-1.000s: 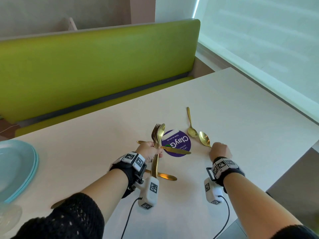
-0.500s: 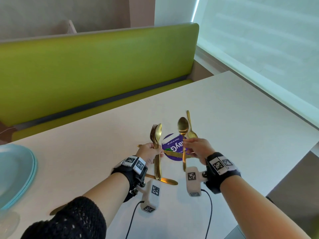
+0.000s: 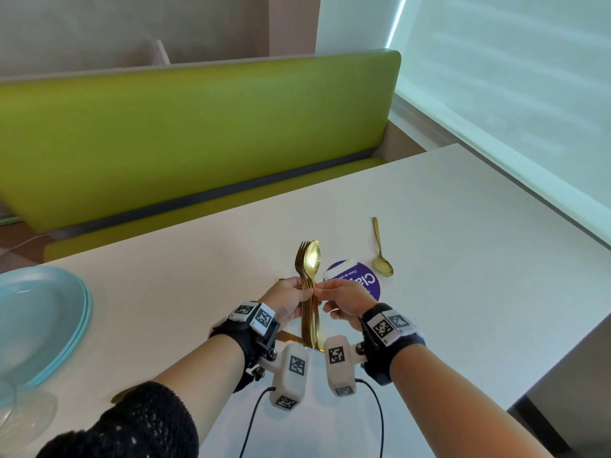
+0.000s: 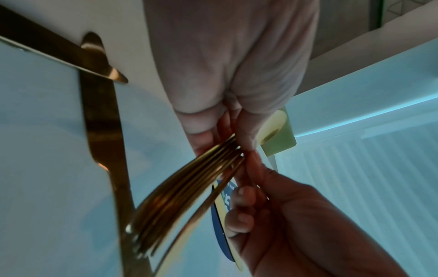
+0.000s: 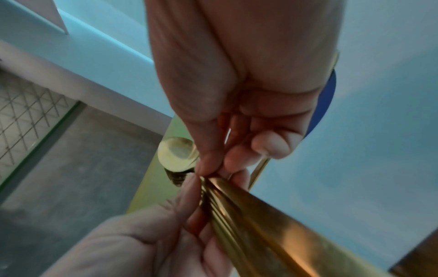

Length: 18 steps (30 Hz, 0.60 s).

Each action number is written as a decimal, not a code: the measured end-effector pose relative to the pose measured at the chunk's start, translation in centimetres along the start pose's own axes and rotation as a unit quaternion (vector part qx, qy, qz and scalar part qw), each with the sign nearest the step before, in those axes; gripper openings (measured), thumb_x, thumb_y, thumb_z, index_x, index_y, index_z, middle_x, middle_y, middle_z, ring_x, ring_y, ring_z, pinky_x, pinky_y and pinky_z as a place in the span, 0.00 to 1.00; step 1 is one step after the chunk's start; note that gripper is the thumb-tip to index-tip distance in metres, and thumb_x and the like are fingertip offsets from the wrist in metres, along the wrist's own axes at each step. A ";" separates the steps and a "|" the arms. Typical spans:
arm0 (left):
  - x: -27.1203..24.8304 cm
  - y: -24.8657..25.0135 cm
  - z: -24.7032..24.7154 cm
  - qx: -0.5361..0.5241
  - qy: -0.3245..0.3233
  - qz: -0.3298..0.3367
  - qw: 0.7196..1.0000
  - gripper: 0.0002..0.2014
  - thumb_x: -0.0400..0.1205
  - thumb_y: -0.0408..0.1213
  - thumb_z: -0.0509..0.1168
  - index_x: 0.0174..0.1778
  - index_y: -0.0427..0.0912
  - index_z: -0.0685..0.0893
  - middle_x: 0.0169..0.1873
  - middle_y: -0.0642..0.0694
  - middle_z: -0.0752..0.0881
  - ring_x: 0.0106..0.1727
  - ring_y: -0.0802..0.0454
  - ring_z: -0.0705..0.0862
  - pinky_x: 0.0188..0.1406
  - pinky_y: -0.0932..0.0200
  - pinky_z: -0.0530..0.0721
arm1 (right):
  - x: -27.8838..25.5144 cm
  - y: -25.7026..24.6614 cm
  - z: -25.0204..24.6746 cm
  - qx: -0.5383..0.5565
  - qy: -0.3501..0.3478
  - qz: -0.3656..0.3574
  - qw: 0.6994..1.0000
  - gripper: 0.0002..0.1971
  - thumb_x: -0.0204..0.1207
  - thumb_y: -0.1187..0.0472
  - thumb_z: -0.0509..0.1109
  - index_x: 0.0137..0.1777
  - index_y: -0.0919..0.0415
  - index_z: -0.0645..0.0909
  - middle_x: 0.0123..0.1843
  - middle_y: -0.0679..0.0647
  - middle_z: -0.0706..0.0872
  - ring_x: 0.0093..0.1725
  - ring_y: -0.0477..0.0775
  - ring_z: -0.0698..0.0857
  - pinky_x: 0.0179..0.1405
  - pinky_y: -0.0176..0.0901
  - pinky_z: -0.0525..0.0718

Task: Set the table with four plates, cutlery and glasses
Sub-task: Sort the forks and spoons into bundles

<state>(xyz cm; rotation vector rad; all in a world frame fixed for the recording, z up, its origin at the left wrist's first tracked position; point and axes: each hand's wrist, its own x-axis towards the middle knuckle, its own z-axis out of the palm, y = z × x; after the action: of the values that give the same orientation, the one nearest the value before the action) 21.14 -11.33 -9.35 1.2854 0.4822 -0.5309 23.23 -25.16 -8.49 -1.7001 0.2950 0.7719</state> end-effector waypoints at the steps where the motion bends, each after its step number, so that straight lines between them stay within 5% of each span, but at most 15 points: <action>1: 0.0 0.0 -0.1 0.006 -0.005 0.000 1.000 0.08 0.83 0.24 0.58 0.48 0.39 0.80 0.41 0.42 0.84 0.43 0.48 0.85 0.51 0.54 0.84 | 0.1 -0.1 0.1 -0.010 0.007 -0.003 1.000 0.05 0.77 0.64 0.70 0.40 0.58 0.83 0.31 0.51 0.83 0.26 0.44 0.77 0.26 0.33 0.73; 6: 0.2 -0.1 -0.1 0.065 0.004 0.025 0.998 0.12 0.79 0.21 0.64 0.56 0.37 0.79 0.40 0.45 0.85 0.43 0.50 0.84 0.48 0.58 0.82 | 0.8 -0.5 0.2 -0.066 0.053 -0.024 0.996 0.03 0.74 0.61 0.74 0.40 0.58 0.84 0.29 0.49 0.85 0.25 0.43 0.78 0.21 0.31 0.72; 9: 0.2 0.1 -0.1 0.072 0.017 0.036 0.997 0.13 0.78 0.19 0.64 0.55 0.37 0.78 0.41 0.44 0.85 0.40 0.52 0.85 0.33 0.69 0.84 | 1.4 -1.3 0.1 -0.127 0.044 -0.023 0.991 0.06 0.73 0.57 0.75 0.37 0.56 0.85 0.29 0.49 0.86 0.26 0.44 0.77 0.21 0.32 0.70; 13: 0.2 0.3 -0.8 0.083 0.014 0.033 0.996 0.11 0.78 0.18 0.64 0.51 0.35 0.80 0.44 0.40 0.87 0.42 0.49 0.86 0.38 0.67 0.86 | 2.2 -3.5 -1.3 -0.150 0.021 -0.001 0.988 0.10 0.76 0.53 0.72 0.37 0.59 0.83 0.29 0.48 0.85 0.22 0.44 0.75 0.18 0.30 0.69; 15: 0.0 0.4 -1.5 0.087 0.017 0.027 0.996 0.11 0.79 0.18 0.62 0.50 0.36 0.79 0.41 0.44 0.86 0.39 0.52 0.85 0.31 0.71 0.83 | 2.9 -4.9 -2.7 -0.193 0.077 -0.014 0.978 0.11 0.77 0.52 0.69 0.42 0.60 0.84 0.37 0.49 0.87 0.27 0.47 0.79 0.24 0.33 0.75; 18: -0.2 0.7 -2.6 0.080 0.034 0.029 0.996 0.13 0.79 0.18 0.61 0.56 0.35 0.79 0.39 0.45 0.85 0.38 0.52 0.84 0.30 0.72 0.83 | 4.4 -6.1 -5.1 -0.332 0.208 -0.014 0.920 0.18 0.80 0.52 0.62 0.52 0.65 0.86 0.51 0.58 0.89 0.48 0.57 0.87 0.42 0.43 0.78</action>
<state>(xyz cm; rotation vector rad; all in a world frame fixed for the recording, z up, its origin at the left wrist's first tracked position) 21.26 -8.60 -9.24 1.4708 0.4651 -0.4852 31.68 -27.34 -6.06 -2.5154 0.3190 0.5013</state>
